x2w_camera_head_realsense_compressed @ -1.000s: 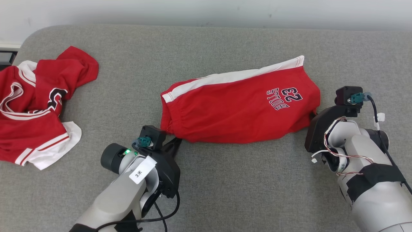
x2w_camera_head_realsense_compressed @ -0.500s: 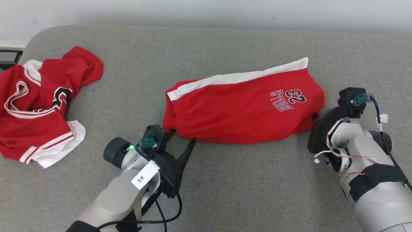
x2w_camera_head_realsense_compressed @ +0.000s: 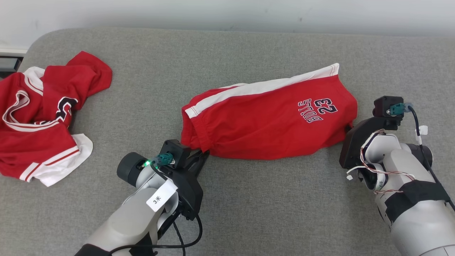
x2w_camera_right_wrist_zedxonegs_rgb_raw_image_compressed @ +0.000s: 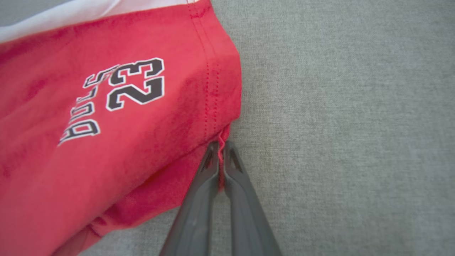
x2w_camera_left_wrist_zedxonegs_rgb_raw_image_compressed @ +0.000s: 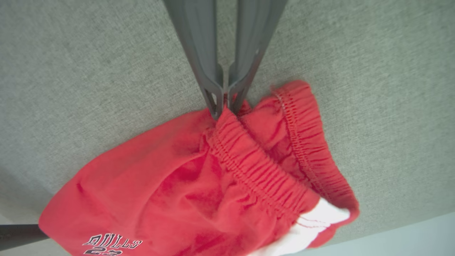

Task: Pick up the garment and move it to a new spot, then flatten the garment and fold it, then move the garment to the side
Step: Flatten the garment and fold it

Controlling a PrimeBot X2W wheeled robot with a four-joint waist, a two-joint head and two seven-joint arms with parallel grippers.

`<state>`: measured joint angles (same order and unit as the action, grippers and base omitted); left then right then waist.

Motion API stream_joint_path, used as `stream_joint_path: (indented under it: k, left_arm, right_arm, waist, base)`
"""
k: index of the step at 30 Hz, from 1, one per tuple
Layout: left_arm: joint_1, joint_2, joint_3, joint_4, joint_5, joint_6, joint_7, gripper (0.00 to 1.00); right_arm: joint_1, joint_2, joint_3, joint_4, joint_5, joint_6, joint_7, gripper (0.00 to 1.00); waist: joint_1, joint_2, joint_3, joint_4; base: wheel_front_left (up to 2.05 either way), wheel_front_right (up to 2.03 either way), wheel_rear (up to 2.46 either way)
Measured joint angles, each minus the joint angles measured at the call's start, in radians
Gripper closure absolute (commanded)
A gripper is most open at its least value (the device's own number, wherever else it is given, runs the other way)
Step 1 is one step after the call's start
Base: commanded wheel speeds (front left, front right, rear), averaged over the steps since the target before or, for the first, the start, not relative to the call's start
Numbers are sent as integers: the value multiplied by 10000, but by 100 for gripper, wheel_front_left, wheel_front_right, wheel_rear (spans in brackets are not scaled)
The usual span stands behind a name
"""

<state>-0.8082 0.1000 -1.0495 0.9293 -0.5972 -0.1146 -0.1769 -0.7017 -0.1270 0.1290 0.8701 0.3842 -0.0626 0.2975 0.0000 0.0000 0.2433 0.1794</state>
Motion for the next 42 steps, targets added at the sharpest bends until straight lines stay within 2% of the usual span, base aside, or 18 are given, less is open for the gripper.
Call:
stream_joint_path:
  k: [10, 19, 23, 31, 42]
  left_arm:
    - [12, 307, -380, 38, 29, -96, -98, 100]
    - [899, 1235, -965, -727, -54, -104, -268, 100]
    - [1089, 1492, -1072, -1198, -393, -104, -280, 98]
    - [1660, 1718, -1379, -2426, -872, -104, -322, 100]
    - [2700, 2801, -1323, -4140, -1956, -102, 56, 100]
  right_arm:
    - [95, -226, -33, -2, 15, 48, -73, 100]
    - [1529, -359, -320, -736, 591, 748, -196, 100]
    - [2184, -366, -397, -1275, 813, 926, -207, 100]
    - [3705, -343, -462, -2658, 1208, 1344, -65, 100]
    - [6004, -334, -779, -5265, 1760, 1327, 353, 100]
  waist:
    - [0, 1, -122, -8]
    - [0, 0, -816, 49]
    - [0, 0, -1099, 15]
    - [0, 0, -1563, -140]
    - [-1, 0, -2103, -530]
  base:
    - [0, 0, 0]
    - [0, 0, 0]
    - [0, 0, 0]
    - [0, 0, 0]
    - [0, 0, 0]
